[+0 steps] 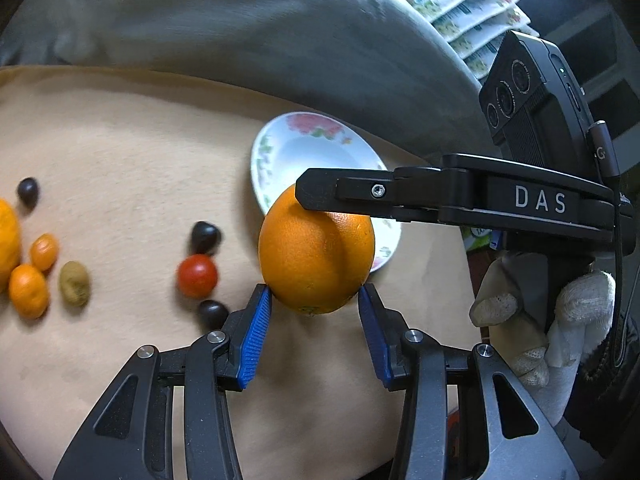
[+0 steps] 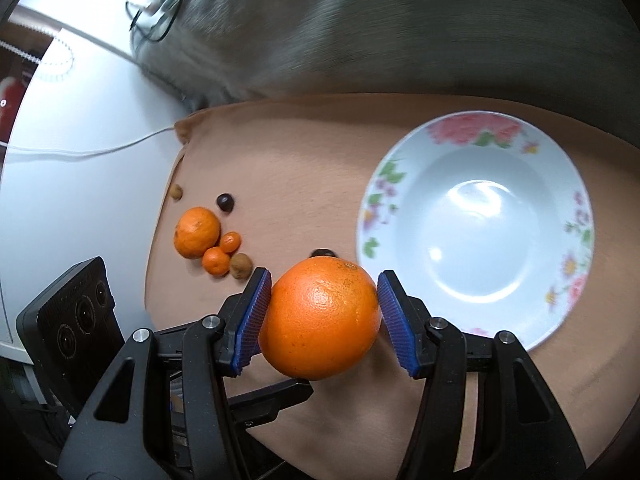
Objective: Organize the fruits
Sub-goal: 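Carry the large orange with the right gripper onto the white plate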
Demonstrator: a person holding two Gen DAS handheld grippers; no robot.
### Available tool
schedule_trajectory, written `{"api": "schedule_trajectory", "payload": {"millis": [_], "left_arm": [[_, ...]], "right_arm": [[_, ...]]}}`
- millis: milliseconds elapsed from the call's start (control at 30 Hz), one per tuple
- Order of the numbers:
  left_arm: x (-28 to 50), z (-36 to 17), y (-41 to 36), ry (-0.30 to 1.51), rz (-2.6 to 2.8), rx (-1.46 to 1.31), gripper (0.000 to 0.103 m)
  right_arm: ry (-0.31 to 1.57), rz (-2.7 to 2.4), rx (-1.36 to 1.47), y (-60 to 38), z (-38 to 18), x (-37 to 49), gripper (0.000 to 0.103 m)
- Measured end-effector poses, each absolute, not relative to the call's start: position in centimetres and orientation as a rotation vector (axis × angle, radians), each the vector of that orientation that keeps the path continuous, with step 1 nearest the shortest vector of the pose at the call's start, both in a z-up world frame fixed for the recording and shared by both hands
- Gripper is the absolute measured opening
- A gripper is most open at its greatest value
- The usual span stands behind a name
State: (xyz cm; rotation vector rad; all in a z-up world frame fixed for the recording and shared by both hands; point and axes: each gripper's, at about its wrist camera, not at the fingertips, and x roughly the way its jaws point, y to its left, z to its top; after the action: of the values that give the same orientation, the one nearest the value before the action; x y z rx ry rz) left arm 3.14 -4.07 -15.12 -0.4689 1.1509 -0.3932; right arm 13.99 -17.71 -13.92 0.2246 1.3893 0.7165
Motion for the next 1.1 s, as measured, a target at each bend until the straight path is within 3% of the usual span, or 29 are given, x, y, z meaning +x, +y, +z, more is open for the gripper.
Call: {"api": "schedule_trajectory", "payload": {"millis": [767,1100], "left_arm": [[6.7,-17.1,-10.0,1.219,-0.488,-0.398,0.044],[7.0,-15.9,-8.4,1.18,-0.455,-0.391,0.041]], "right_arm": [[1.4,0.585,0.294,-23.8,-15.9,14.6,0.058],[1.311,0.54,0.351,-26.0,-13.5,15.4,0.058]]}}
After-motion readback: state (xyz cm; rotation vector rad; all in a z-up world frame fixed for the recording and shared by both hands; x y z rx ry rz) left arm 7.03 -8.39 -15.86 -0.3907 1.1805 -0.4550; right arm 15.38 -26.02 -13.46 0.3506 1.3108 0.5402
